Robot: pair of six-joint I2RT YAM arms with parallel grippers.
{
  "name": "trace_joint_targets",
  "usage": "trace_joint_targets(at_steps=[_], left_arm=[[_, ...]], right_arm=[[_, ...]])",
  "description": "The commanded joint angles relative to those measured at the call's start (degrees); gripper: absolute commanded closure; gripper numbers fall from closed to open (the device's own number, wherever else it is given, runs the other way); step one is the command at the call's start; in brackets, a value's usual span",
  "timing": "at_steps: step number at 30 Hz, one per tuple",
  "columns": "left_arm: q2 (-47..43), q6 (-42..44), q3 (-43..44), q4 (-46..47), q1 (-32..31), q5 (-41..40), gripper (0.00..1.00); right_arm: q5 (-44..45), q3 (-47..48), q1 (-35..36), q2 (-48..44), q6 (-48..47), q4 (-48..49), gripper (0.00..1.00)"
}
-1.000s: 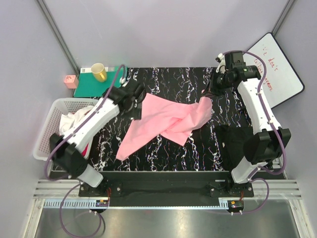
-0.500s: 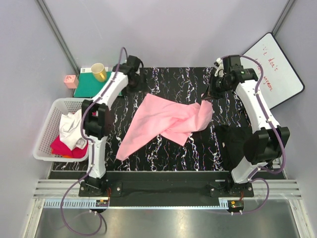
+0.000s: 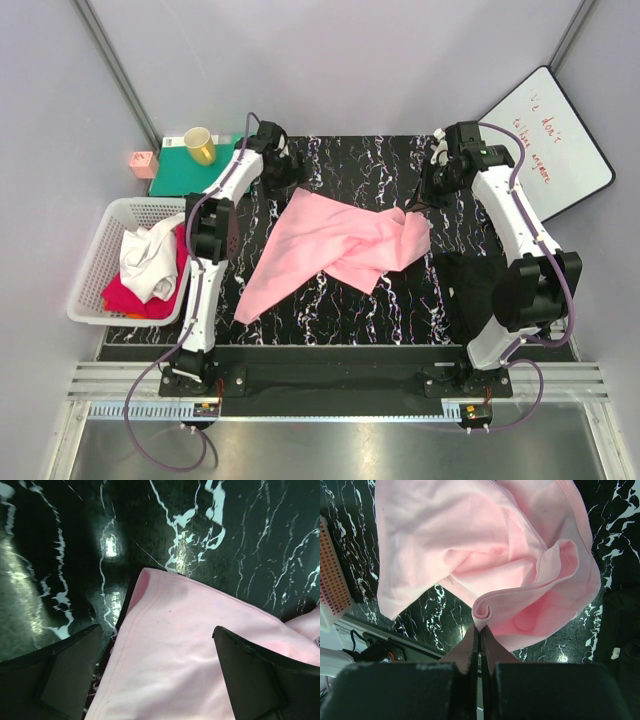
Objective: Fold and stack the t-shirts
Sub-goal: Flatten out the tshirt
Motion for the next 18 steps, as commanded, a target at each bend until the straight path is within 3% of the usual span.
trace_joint_targets(at_steps=[1,6,10,16,17,18], left_arm=[[-0.4,-1.8,1.2,2.1,0.0,4.6,0.01],[1.3,-2.6,2.1,3.0,0.0,5.2,0.03],[2.5,-2.5,0.7,2.7,0.0,5.0,0.26],[3.6,-0.8,-0.8,0.3,-0.2,1.2,0.33],[3.8,-0.8,-0.8,0.2,-0.2,1.0,0.46],[3.9,-0.8,-0.6,0.2,-0.2,0.4,0.51]], right_arm=[[-0.1,0.0,-0.1,-0.7,0.9,1.8,1.00],[0.0,0.2,-0.1,-1.0,0.8,1.7,1.00],[0.3,0.2,-0.1,-0.9,0.7,1.7,1.00],[0.0,0.3,-0.1,-0.7,0.9,1.7,1.00],[0.0,0.3,-0.1,-0.6,0.9,1.7,1.00],[-0.1,0.3,-0.1,-0.6,0.9,1.7,1.00]])
